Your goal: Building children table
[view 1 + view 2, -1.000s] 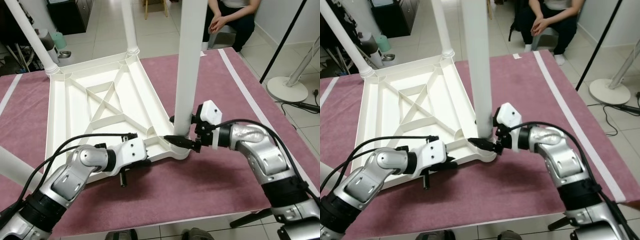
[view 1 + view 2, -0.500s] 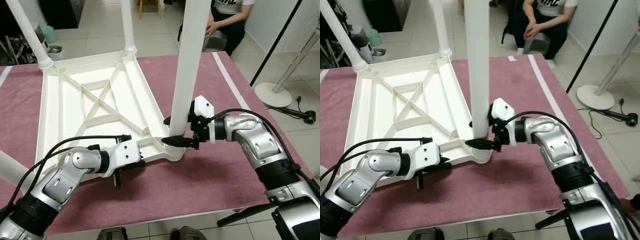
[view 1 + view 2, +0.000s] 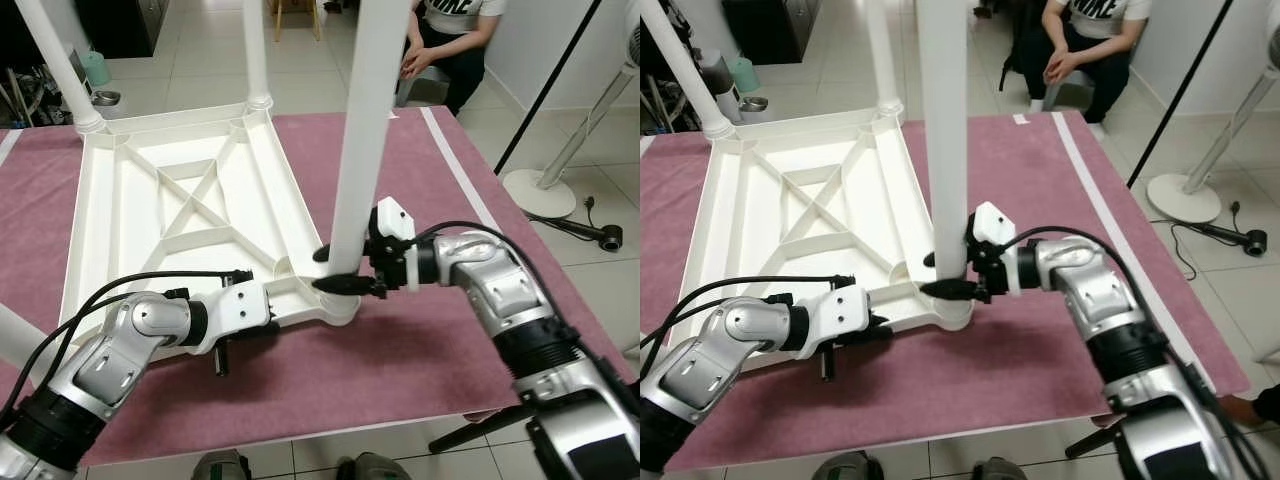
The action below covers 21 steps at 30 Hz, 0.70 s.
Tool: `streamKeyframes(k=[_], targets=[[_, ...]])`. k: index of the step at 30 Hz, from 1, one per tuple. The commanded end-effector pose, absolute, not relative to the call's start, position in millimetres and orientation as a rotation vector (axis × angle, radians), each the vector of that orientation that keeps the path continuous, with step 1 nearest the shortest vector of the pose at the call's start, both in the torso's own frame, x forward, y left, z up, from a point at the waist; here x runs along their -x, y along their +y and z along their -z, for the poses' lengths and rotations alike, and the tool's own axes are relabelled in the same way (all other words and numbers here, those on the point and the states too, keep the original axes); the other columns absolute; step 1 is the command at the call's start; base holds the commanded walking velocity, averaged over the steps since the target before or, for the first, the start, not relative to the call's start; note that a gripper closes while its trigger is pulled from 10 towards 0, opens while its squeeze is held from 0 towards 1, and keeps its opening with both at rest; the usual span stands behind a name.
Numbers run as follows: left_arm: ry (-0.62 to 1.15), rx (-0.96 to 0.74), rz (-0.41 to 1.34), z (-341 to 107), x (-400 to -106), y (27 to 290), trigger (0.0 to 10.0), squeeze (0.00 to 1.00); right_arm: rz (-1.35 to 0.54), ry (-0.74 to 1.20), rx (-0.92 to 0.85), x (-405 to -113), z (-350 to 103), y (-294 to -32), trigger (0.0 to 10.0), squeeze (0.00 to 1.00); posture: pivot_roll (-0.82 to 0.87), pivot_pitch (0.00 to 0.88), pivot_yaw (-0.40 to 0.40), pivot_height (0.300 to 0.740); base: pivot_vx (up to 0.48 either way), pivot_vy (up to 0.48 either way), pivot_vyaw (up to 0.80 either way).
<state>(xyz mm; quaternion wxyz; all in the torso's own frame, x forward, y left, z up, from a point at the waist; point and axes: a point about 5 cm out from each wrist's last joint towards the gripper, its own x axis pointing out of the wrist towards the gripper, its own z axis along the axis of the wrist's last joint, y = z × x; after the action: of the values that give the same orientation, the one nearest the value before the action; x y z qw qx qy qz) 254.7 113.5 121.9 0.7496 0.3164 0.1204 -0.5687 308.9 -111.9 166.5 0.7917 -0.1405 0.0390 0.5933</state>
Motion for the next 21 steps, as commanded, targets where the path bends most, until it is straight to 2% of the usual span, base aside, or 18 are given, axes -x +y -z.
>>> streamKeyframes(k=[1,6,12,13,15,16,21], targets=[[0.118,-0.698,1.301,-142,-254,90,0.0,0.0,-1.212,0.08,0.291,-309,-159,-98,0.0,0.0,0.06,0.0,0.072,0.74,0.0,0.0,0.0],[0.11,-0.703,1.279,-145,-261,89,0.0,0.0,-1.118,0.069,0.274,-310,-153,-95,0.0,0.0,0.06,0.0,0.096,0.74,0.0,0.0,0.0],[0.098,-0.686,1.241,-152,-271,87,0.0,0.0,-0.773,0.098,0.295,-324,-144,-71,0.0,0.0,0.04,0.0,0.122,0.74,0.0,0.0,0.0],[0.098,-0.686,1.241,-152,-271,87,0.0,0.0,-0.773,0.098,0.295,-324,-144,-71,0.0,0.0,0.04,0.0,0.122,0.74,0.0,0.0,0.0],[0.097,-0.684,1.249,-152,-271,86,0.0,0.0,-0.652,0.095,0.307,-328,-145,-56,0.0,0.0,0.04,0.0,0.122,0.74,0.0,0.0,0.0],[0.097,-0.684,1.249,-152,-271,86,0.0,0.0,-0.652,0.095,0.307,-328,-145,-56,0.0,0.0,0.04,0.0,0.122,0.74,0.0,0.0,0.0],[0.099,-0.678,1.271,-152,-269,85,0.0,0.0,-0.412,0.081,0.249,-335,-149,-39,0.0,0.0,0.04,0.0,0.117,0.74,0.0,0.0,0.0]])
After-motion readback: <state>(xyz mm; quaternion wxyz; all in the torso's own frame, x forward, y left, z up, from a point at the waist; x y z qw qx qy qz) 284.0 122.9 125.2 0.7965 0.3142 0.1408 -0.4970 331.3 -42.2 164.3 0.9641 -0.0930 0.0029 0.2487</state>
